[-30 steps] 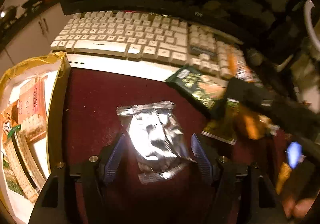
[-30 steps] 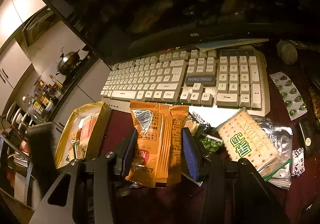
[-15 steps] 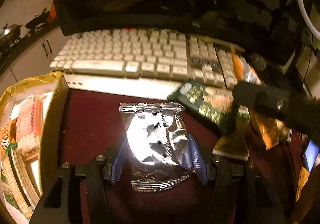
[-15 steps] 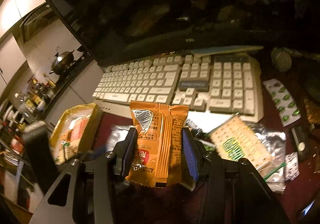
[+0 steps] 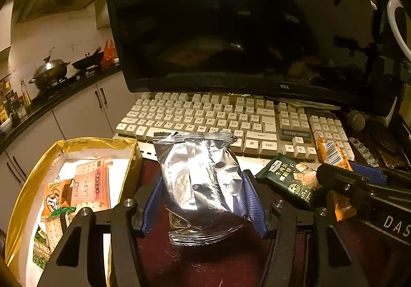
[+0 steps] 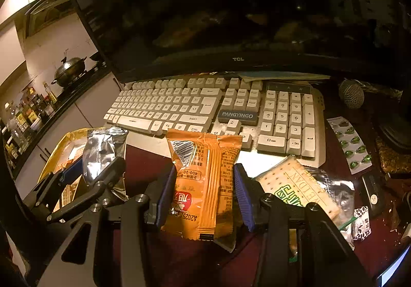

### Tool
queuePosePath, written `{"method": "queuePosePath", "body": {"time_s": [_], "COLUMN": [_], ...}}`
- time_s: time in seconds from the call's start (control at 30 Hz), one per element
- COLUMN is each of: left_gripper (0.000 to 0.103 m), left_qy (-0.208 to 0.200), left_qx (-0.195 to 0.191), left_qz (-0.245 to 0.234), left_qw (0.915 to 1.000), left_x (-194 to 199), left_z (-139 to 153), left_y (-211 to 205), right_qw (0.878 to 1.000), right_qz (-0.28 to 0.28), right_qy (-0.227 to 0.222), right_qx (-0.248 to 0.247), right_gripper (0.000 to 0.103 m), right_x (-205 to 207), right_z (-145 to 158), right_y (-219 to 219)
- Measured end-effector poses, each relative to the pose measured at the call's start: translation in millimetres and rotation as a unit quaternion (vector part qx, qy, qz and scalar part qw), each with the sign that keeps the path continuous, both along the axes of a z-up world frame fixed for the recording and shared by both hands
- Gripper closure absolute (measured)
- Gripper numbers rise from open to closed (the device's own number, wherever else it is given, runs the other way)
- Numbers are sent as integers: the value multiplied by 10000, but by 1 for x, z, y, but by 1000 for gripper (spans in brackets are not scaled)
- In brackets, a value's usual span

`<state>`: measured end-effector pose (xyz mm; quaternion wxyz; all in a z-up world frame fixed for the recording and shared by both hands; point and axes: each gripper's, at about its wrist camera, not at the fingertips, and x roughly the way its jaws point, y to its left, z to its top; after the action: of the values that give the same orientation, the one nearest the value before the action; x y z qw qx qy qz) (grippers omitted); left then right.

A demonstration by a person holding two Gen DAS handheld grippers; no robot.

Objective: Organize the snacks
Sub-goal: 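Lift the silver foil packet and orange packet off the mat with both grippers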

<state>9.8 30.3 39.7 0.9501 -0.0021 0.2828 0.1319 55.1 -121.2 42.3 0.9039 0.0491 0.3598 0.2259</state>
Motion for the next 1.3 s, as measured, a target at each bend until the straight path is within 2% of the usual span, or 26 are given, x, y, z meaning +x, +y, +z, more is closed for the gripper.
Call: {"method": "queuePosePath", "body": {"time_s": [0.7,0.97,1.3], "left_gripper": [40,40,40], "left_qy": [-90,-181,-89], "left_qx": [236,484,558], "left_qz": [47,251,397], "left_qw": [9997,9983,9976], "left_x": [-5,-8,-4], "left_z": [0,2,-1], "left_y": [-8,-10,-7], "right_qw": [10000,10000,9999], "right_qz": [-32,-64,-69], "right_qy": [15,-2,-9], "right_qx": [33,72,76], "right_gripper": [59,59,59], "right_x": [-3,-3,-3], "right_z": [0,1,2], "right_y": [0,-2,-2]}}
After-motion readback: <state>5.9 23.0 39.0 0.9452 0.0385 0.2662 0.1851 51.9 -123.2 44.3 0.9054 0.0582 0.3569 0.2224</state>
